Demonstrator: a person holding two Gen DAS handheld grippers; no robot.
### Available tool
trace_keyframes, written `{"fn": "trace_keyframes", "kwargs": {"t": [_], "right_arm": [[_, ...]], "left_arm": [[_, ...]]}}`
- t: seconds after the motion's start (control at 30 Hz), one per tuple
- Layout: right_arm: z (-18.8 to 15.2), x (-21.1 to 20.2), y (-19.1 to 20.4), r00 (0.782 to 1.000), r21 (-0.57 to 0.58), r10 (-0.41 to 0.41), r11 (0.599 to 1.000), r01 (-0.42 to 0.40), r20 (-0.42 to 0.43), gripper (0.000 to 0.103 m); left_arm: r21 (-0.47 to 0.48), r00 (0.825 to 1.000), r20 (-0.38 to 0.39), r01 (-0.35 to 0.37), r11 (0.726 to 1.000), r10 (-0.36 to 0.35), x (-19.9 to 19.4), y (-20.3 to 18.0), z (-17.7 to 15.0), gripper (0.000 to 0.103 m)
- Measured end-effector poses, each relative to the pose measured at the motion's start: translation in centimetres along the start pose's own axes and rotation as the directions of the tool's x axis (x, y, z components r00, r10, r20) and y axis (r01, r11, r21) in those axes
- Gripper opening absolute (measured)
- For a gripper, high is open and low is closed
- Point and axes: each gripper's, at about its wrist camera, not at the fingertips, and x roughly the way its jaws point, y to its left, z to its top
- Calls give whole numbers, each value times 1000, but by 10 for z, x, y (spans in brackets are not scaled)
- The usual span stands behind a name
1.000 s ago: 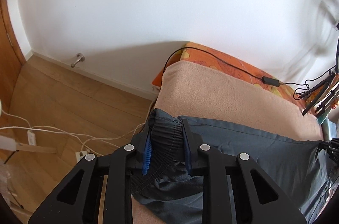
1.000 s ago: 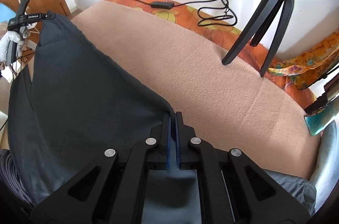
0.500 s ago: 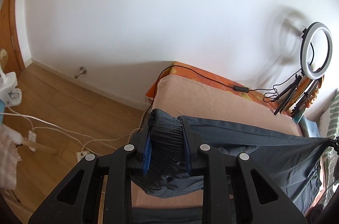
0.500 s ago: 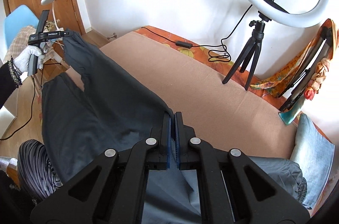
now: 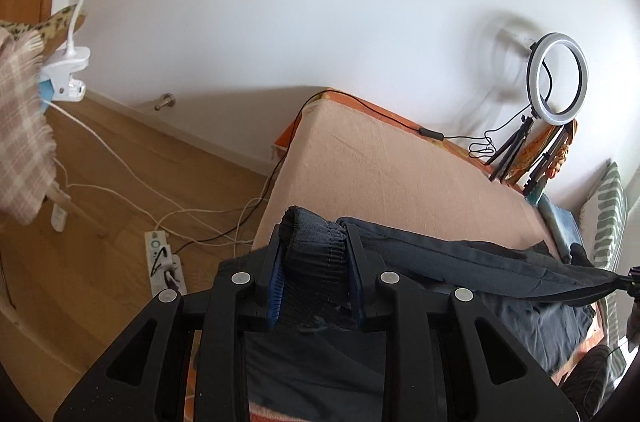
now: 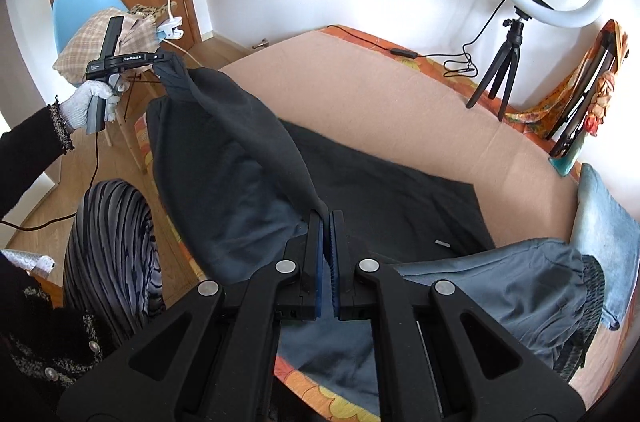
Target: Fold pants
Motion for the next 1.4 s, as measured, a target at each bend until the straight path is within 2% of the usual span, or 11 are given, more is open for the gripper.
{"fn": "trace_keyframes", "kwargs": {"t": [0.2,0.27,0.43,0.67,0.77,0.9,0.97,1.03,1.07,1.27,1.4], "right_arm": [[-39,13,20,996,-10,37,999,-38,-82,3],[-50,20,22,993,-7,46,999,-47,-112,3],[-73,35,25,985,10,58,998,-57,-164,3],[-92,56,31,962,10,70,998,-70,-262,3],[-93,61,32,954,8,81,997,-82,-288,4],[-76,54,26,953,37,125,992,-119,-275,9],[-58,44,25,962,27,145,989,-143,-232,21],[-36,37,24,972,16,162,987,-162,-172,54],[-24,34,23,976,14,167,986,-167,-139,57],[43,60,31,979,-31,197,980,-198,-50,57],[83,102,41,966,-41,252,966,-254,-57,57]], "left_arm": [[-6,1000,-14,-26,1000,26,-21,15,-48,33],[-31,998,-47,-32,999,31,-24,23,-63,38],[-130,997,-76,-10,991,0,-41,36,-93,39],[-337,992,-9,118,934,-128,-70,39,-111,39],[-403,989,7,141,904,-151,-67,40,-113,51],[-480,992,-15,106,871,-129,-54,50,-120,51],[-510,990,-22,106,853,-136,-46,53,-121,51],[-527,991,-16,107,843,-135,-42,55,-122,51],[-529,991,-16,106,842,-135,-40,55,-122,51],[-508,995,3,87,857,-99,-35,53,-118,46],[-510,998,6,63,858,-69,-35,57,-120,28]]}}
